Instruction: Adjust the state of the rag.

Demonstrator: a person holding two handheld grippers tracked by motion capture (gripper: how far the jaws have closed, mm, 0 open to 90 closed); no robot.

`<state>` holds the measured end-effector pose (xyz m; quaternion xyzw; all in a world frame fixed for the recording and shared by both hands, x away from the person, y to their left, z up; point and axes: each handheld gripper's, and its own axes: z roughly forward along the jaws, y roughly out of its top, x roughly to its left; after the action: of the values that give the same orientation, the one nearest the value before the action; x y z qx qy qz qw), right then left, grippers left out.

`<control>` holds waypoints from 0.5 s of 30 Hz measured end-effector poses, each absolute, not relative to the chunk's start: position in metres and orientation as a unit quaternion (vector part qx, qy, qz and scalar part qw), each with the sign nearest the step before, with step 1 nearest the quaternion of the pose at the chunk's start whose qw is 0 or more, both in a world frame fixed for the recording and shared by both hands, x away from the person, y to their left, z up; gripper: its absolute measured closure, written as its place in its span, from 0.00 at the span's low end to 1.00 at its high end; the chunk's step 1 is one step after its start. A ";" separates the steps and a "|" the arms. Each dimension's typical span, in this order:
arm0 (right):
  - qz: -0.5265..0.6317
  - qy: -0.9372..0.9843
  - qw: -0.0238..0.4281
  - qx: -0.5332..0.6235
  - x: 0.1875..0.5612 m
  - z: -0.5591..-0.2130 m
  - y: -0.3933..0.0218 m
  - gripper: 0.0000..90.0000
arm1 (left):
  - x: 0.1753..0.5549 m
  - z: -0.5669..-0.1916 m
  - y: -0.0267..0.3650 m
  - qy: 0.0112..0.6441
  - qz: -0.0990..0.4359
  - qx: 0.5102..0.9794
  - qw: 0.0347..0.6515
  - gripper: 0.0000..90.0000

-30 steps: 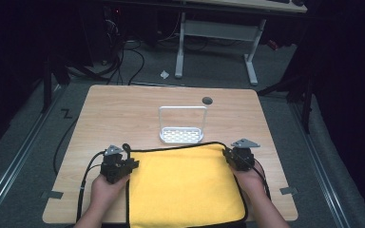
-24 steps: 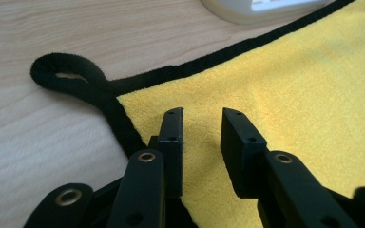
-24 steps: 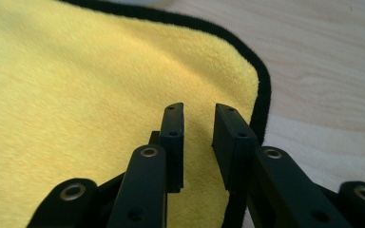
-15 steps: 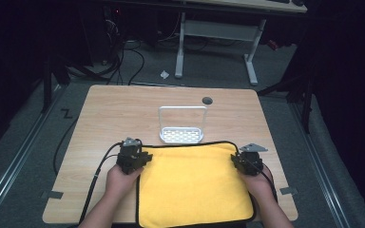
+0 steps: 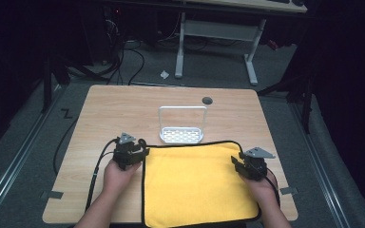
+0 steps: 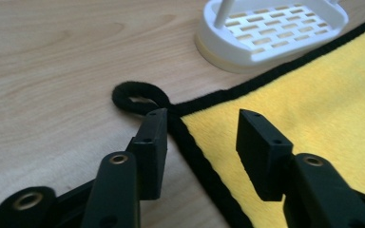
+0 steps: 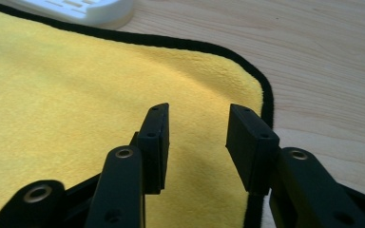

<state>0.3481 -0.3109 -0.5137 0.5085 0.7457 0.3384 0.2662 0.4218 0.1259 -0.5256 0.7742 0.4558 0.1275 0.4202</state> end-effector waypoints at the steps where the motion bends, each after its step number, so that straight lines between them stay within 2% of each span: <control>1: 0.340 0.745 0.264 0.509 0.347 -0.513 -0.309 0.66 | 0.423 -0.528 0.125 0.457 0.133 0.773 0.419 0.56; 10: 0.347 0.755 0.253 0.496 0.340 -0.512 -0.298 0.63 | 0.432 -0.532 0.107 0.434 0.154 0.802 0.380 0.46; 13: 0.349 0.759 0.252 0.489 0.337 -0.511 -0.292 0.63 | 0.429 -0.532 0.098 0.419 0.169 0.813 0.366 0.50; 15: 0.350 0.761 0.252 0.485 0.333 -0.509 -0.287 0.62 | 0.427 -0.531 0.096 0.415 0.168 0.815 0.368 0.59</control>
<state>0.3332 -0.2871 -0.5093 0.4851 0.7605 0.3504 0.2518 0.4275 0.0957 -0.5314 0.8151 0.4149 0.1676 0.3680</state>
